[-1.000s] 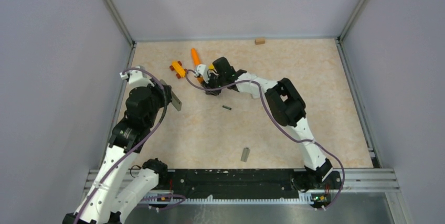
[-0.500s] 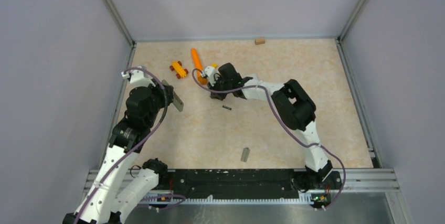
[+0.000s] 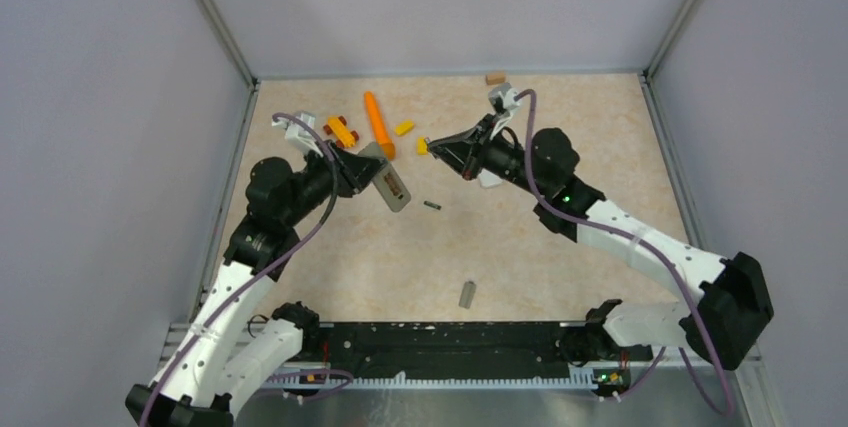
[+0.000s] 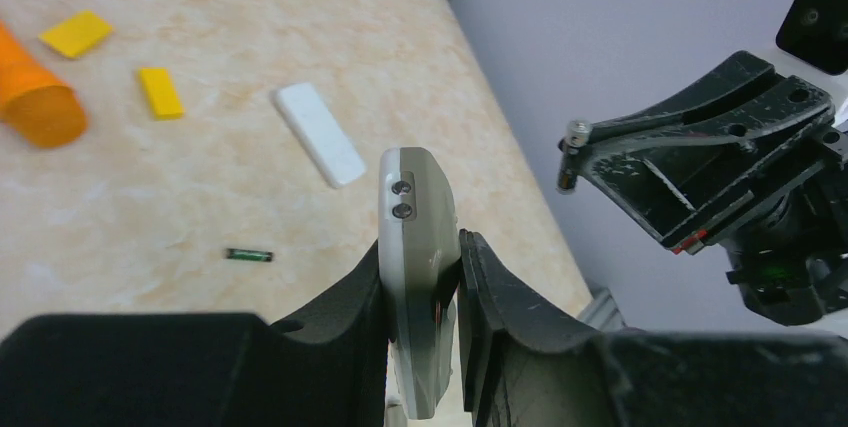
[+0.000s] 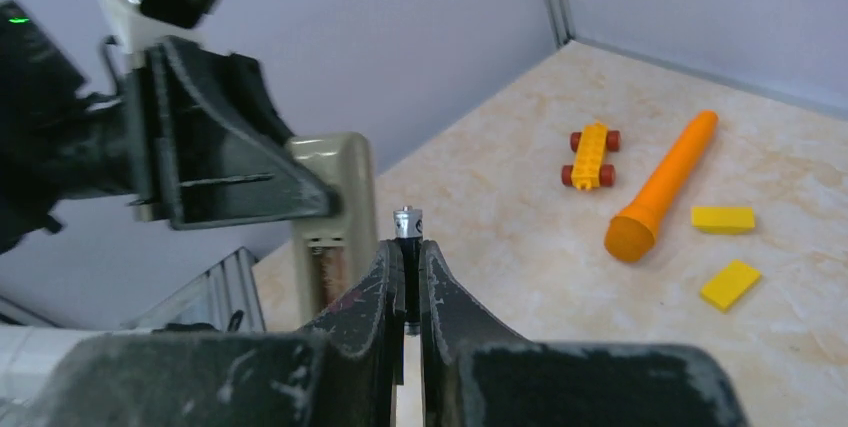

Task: Load the batteries into the remote control
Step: Load the battery into the remote control.

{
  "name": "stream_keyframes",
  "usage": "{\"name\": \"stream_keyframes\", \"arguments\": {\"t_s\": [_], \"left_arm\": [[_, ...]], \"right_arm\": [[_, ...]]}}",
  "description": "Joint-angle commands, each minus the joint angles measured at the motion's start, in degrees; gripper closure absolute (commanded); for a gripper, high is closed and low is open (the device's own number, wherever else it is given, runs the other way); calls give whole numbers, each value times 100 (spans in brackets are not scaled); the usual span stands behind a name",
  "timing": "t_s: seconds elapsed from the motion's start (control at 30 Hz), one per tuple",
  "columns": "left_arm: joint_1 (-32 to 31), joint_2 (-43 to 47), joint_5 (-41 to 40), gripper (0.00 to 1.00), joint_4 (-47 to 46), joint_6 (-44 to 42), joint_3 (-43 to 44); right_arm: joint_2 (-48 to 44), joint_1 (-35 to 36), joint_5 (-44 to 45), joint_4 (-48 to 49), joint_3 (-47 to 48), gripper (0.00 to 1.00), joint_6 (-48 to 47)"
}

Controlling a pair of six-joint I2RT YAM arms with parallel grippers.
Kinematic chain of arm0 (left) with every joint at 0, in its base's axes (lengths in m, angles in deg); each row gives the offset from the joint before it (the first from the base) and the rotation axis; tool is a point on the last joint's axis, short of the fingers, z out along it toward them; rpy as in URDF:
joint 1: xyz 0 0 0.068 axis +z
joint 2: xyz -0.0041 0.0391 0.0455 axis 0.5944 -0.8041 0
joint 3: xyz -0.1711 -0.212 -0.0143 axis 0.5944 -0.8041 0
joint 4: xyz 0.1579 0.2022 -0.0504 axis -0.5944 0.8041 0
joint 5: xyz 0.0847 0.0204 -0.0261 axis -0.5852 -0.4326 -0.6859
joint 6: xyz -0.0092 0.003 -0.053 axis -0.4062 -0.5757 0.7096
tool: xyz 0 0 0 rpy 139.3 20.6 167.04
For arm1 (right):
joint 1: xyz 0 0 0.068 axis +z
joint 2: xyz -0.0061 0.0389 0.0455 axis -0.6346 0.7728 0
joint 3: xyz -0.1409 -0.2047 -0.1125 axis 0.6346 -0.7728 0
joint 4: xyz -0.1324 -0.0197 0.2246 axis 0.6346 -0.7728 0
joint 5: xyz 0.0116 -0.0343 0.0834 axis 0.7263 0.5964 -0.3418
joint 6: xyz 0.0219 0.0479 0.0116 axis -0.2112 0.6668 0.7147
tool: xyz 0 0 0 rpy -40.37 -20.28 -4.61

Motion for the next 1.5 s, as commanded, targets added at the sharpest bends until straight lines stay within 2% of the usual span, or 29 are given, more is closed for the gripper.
{"name": "stream_keyframes", "arguments": {"t_s": [0.0,0.13,0.23,0.47,0.83,1.1,1.47], "left_arm": [[11,-280,1111,100,-1374,761,-31],[11,-527,1242,100,-1821,1185,-113],[11,-567,1226,100,-2004,1425,-221],[11,-665,1188,100,-1771,1829,-276],[21,-878,1191,100,-1971,2610,-489],[19,-975,1025,100,-2034,2776,-474],[28,-957,1079,100,-1872,3104,-382]], "right_arm": [[-604,175,86,848,-469,100,665],[-749,442,180,958,-520,100,530],[-741,785,595,794,-522,100,130],[-563,1285,1185,827,-539,99,-425],[-131,1319,1480,644,-414,98,-720],[-45,1321,1531,612,-452,96,-718],[-123,1320,1552,400,-591,87,-860]]}}
